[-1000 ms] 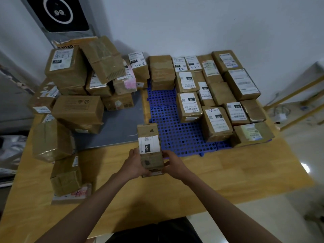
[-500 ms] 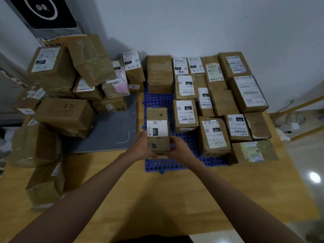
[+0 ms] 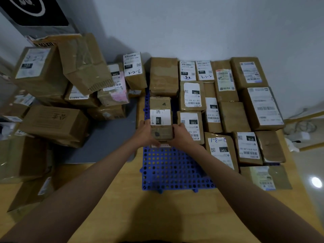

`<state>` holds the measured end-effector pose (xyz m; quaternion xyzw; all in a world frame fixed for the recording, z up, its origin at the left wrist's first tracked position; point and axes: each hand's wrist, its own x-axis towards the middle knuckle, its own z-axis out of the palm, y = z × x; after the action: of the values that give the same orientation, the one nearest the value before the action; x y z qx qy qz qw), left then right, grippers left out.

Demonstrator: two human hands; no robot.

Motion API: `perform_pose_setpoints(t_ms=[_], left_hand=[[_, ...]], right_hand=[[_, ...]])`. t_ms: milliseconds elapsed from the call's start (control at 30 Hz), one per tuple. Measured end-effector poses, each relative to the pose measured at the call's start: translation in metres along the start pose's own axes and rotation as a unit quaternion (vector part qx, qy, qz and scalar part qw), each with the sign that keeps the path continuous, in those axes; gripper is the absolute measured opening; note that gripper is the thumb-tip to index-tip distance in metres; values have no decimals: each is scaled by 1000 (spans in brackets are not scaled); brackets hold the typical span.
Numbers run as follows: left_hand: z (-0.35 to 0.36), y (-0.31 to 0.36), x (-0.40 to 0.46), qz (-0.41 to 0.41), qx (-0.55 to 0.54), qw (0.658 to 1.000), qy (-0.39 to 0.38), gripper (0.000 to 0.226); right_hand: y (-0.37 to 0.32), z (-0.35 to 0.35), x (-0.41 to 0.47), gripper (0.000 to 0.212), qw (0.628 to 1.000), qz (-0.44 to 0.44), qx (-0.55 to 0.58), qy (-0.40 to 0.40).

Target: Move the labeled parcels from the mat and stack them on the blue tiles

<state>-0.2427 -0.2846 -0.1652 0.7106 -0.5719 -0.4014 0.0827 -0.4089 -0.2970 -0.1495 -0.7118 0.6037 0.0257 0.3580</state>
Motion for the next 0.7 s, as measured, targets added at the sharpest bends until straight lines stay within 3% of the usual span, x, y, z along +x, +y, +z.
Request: perform_pose_setpoints(t_ms=[200,500,700], left_hand=[[4,-12,20,-14,11,1000,-17,110],[15,-28,28,-18,27,999,-10,116],[10,-24,32,-4,14,1000,-8,117]], right_hand=[[-1,14,24,46,995,-13,-92,19],[-4,39,45,37,959,-22,-276,55],[-3,38,46,41,954,-15,-292,67]])
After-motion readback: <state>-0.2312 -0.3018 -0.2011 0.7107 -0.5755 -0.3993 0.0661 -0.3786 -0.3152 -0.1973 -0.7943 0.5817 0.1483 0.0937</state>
